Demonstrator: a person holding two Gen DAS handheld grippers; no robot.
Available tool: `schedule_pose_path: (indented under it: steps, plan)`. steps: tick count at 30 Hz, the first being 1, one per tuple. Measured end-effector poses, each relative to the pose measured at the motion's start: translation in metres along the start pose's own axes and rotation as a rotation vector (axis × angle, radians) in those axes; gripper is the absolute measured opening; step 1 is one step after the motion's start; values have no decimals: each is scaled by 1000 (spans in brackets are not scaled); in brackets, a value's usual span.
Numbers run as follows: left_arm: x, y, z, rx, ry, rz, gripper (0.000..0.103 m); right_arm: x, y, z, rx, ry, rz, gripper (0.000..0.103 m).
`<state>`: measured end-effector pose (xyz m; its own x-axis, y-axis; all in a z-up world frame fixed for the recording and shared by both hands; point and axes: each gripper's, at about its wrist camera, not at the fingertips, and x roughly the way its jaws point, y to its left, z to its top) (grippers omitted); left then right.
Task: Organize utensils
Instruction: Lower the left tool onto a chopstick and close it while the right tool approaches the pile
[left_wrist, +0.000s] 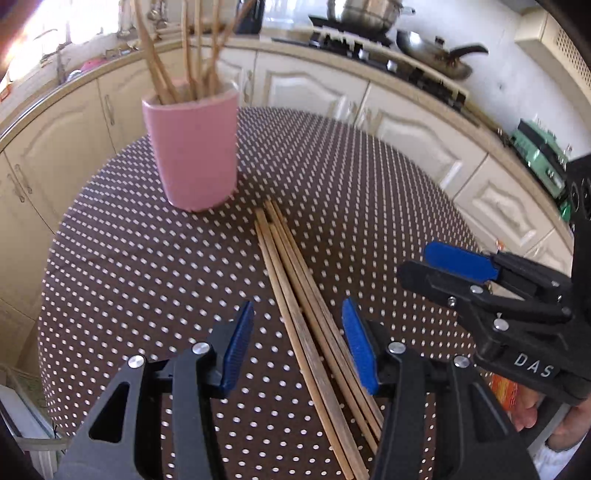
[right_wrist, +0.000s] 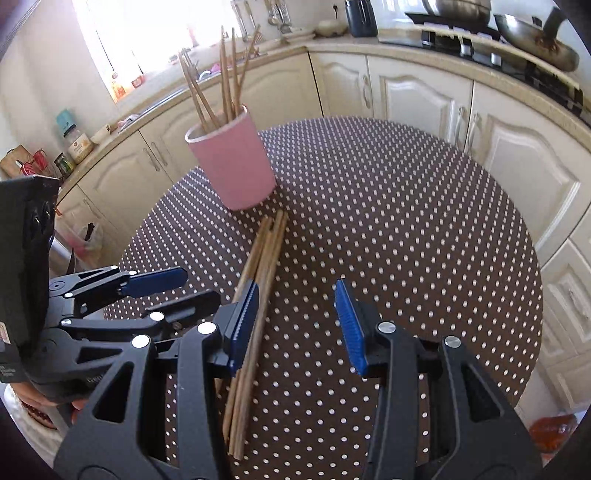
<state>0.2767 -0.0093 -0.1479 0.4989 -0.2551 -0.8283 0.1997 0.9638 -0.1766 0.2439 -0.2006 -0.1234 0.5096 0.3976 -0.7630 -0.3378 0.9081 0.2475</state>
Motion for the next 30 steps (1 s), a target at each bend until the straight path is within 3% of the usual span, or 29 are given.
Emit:
schedule_pose_path:
  steps: [2,4,16,22,28,30]
  plan:
    - [9,-4,-3,12,26,2,46,4,-4,-4,6,11,1,43]
    - [19,-5,-5,17,56,2,34,7,-6,-7,10,24,2,43]
    - [40,3,-11,0,99,27,8,23,-7,-14,13,65,15,43]
    - [29,18,-13,-51,85,-39,6,35,-1,-12,-17,102,9,43]
    - [21,33,-17,-73,81,-14,6,54,12,-6,-63,179,16,43]
    - [13,42,-21,-79,80,0,6,59,17,-3,-72,198,23,35]
